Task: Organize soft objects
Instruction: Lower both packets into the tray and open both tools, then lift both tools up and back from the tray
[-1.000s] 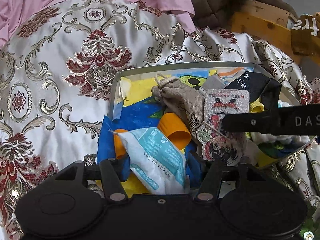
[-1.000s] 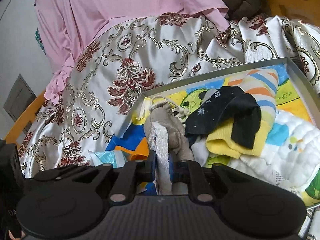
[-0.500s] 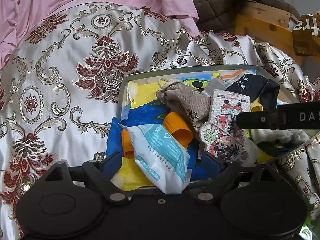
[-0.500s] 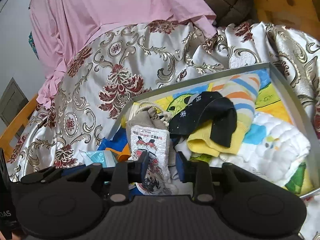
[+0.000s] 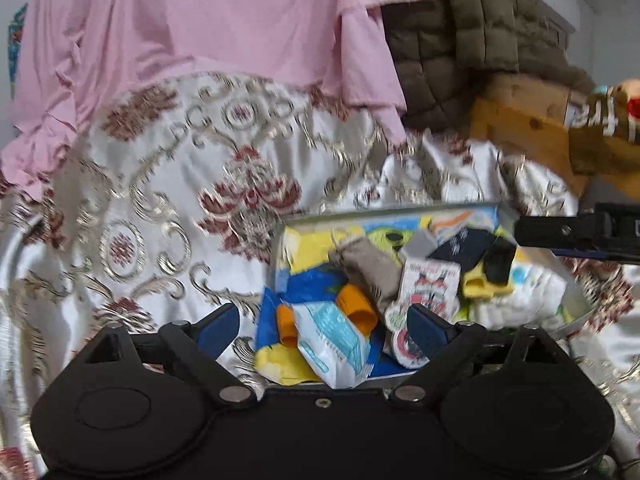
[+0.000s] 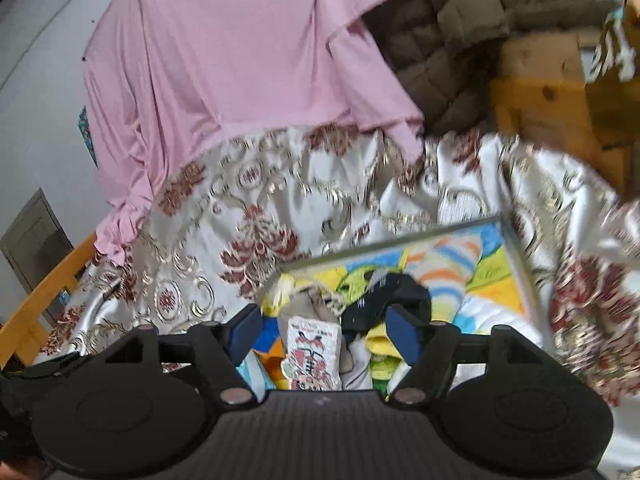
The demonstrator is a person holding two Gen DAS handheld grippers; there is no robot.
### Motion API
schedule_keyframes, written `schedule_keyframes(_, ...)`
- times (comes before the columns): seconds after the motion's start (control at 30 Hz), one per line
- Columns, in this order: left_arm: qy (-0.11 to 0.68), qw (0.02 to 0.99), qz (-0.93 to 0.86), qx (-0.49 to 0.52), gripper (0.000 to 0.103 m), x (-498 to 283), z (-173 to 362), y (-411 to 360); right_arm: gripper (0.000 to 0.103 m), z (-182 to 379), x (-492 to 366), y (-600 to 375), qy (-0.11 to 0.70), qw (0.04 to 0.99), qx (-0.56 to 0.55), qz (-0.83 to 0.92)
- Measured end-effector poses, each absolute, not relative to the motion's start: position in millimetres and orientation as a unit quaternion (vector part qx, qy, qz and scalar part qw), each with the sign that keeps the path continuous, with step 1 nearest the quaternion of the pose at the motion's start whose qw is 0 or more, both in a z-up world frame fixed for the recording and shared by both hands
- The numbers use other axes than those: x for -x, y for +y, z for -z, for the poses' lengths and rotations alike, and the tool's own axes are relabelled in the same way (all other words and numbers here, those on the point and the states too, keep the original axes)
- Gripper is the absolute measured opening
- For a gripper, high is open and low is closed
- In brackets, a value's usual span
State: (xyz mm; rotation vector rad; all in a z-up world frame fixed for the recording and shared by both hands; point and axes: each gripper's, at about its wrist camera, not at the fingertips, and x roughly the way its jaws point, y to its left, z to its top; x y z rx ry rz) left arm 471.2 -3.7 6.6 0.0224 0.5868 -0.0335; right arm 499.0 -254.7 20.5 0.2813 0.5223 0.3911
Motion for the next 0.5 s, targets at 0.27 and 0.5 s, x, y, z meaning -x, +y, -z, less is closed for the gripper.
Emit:
schedule_keyframes(0.27,0.237,0.971,0.005,0.014,0.099,-420,-55,-8,0.086,-51,-448,-268,0.212,0.950,-0.132,-0.186)
schedule_keyframes(0.5,0.207,0.978,-0.001,0.022,0.100,-373,-80,-19,0.093,-70,-399,-278,0.181,0.957,-0.127,-0.186)
